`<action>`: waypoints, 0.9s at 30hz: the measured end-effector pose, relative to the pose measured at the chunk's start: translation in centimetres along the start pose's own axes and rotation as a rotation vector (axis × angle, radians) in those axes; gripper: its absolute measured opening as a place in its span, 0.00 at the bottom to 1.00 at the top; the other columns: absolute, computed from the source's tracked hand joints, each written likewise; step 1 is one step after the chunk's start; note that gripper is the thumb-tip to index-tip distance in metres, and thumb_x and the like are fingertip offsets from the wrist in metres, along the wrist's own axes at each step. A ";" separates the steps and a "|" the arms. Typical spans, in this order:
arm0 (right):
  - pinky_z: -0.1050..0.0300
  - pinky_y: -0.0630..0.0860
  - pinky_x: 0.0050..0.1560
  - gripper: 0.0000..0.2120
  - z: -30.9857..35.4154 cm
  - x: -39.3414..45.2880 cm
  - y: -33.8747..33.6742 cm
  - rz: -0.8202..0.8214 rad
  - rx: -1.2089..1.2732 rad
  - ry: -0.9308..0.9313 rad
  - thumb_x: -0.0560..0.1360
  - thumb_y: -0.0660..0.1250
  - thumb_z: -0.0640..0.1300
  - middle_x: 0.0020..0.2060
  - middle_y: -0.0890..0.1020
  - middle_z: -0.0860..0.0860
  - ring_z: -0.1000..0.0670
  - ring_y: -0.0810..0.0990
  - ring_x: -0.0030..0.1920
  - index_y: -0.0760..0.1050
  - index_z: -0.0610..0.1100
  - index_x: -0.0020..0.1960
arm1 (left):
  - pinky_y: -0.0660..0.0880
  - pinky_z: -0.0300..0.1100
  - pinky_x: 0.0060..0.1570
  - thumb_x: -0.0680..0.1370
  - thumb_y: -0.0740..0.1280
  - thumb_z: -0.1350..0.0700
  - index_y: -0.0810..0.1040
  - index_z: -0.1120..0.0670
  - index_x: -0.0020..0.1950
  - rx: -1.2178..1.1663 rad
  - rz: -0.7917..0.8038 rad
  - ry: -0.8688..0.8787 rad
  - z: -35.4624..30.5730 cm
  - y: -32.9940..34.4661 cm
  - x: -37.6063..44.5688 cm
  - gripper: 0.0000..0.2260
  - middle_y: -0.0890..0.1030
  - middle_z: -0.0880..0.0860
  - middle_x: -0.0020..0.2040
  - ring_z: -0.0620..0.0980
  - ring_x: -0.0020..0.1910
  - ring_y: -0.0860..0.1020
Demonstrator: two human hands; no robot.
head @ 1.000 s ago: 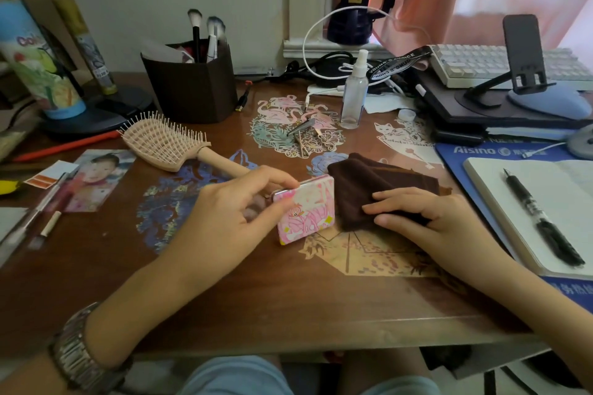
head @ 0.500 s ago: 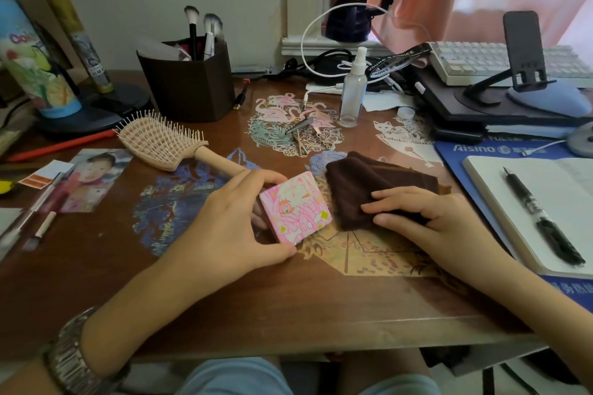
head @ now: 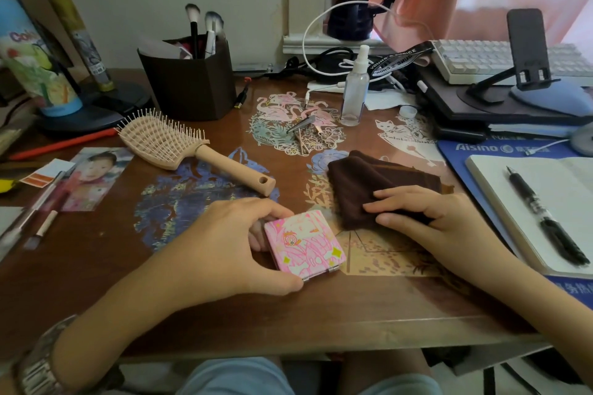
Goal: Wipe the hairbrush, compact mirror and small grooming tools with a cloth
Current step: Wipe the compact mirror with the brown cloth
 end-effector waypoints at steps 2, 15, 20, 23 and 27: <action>0.74 0.69 0.59 0.13 0.1 0.0 0.0 -0.005 0.006 0.001 0.72 0.65 0.52 0.55 0.80 0.61 0.66 0.77 0.58 0.82 0.54 0.54 | 0.74 0.33 0.45 0.58 0.77 0.38 0.73 0.38 0.61 0.054 0.014 0.025 -0.4 0.1 -0.1 0.32 0.74 0.35 0.50 0.33 0.49 0.73; 0.70 0.72 0.59 0.13 0.1 0.1 -0.5 -0.058 0.036 -0.017 0.73 0.65 0.54 0.53 0.82 0.60 0.64 0.79 0.57 0.82 0.52 0.54 | 0.62 0.35 0.55 0.61 0.74 0.35 0.70 0.36 0.64 0.117 0.101 0.092 -0.3 1.4 0.9 0.33 0.65 0.30 0.57 0.24 0.59 0.58; 0.70 0.73 0.57 0.10 0.1 0.2 -0.8 -0.089 0.059 0.029 0.72 0.68 0.50 0.50 0.84 0.61 0.64 0.80 0.54 0.83 0.52 0.52 | 0.67 0.31 0.53 0.61 0.74 0.35 0.71 0.38 0.66 0.123 0.094 0.100 -0.7 1.6 1.6 0.35 0.68 0.33 0.55 0.33 0.57 0.66; 0.68 0.76 0.54 0.11 -0.1 0.3 -1.4 -0.134 0.197 0.116 0.71 0.68 0.48 0.47 0.85 0.60 0.62 0.82 0.51 0.84 0.52 0.51 | 0.68 0.26 0.51 0.60 0.76 0.37 0.70 0.38 0.65 0.084 0.059 0.113 -0.9 1.5 2.1 0.35 0.71 0.34 0.54 0.33 0.55 0.69; 0.54 0.78 0.57 0.10 -0.8 0.4 -1.6 -0.185 0.332 0.193 0.71 0.68 0.47 0.46 0.86 0.56 0.56 0.83 0.51 0.84 0.50 0.51 | 0.71 0.31 0.54 0.59 0.77 0.37 0.63 0.36 0.65 0.040 0.056 0.110 -1.1 1.6 3.0 0.38 0.71 0.33 0.55 0.32 0.54 0.70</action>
Point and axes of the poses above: each hand's wrist, its own x-axis towards the middle knuckle, its own y-axis out of the palm, z = x × y, the point moved 9 cm from there along x, towards the middle knuckle
